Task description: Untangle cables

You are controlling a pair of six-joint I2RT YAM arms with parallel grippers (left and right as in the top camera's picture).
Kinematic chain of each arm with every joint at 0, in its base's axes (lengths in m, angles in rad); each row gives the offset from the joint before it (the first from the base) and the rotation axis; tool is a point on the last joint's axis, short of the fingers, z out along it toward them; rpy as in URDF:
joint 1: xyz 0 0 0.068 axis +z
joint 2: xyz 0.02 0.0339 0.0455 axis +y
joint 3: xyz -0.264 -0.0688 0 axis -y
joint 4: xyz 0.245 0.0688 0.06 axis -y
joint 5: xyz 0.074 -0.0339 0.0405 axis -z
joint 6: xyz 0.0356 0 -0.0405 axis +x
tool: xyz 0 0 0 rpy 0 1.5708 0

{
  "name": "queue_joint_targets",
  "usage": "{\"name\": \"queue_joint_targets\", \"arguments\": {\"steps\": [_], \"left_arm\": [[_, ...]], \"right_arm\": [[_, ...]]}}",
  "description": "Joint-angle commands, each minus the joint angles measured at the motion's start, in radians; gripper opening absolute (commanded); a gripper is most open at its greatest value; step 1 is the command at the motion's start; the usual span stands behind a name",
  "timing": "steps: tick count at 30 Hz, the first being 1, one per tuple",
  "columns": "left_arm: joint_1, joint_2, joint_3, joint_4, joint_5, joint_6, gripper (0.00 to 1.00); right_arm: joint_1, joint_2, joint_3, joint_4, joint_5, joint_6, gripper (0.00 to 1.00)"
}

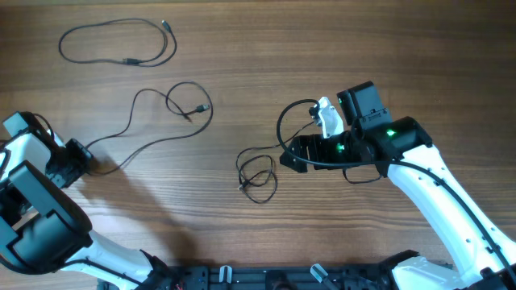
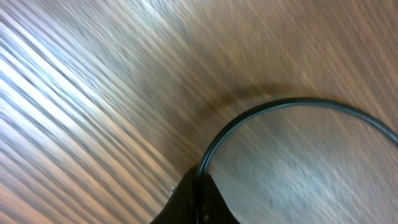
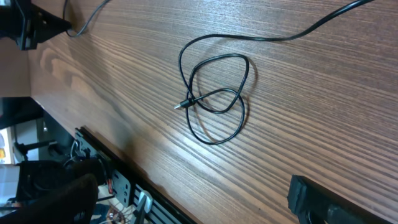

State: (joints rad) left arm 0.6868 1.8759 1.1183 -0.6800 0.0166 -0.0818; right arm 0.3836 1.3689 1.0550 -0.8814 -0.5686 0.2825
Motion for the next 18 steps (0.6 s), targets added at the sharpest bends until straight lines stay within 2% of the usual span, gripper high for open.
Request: {"name": "queue_joint_targets", "arguments": {"steps": [1,8,12,18], "left_arm": [[-0.006,0.021,-0.003,0.084,-0.074,0.052,0.04],[-0.006,0.021,0.150,0.318,-0.074,0.053,0.04],[-0.016,0.021,0.217,0.477,-0.079,0.266,0.04],[0.016,0.076,0.217,0.573,-0.077,0.284,0.04]], "right_arm": [[0.003,-0.011,0.003,-0.003,-0.009,-0.019,0.99],[0.003,-0.011,0.003,-0.002,-0.008,0.015,1.00],[0.003,-0.011,0.003,-0.002,-0.008,0.055,1.00],[0.003,-0.011,0.003,-0.001,-0.009,0.096,1.00]]}}
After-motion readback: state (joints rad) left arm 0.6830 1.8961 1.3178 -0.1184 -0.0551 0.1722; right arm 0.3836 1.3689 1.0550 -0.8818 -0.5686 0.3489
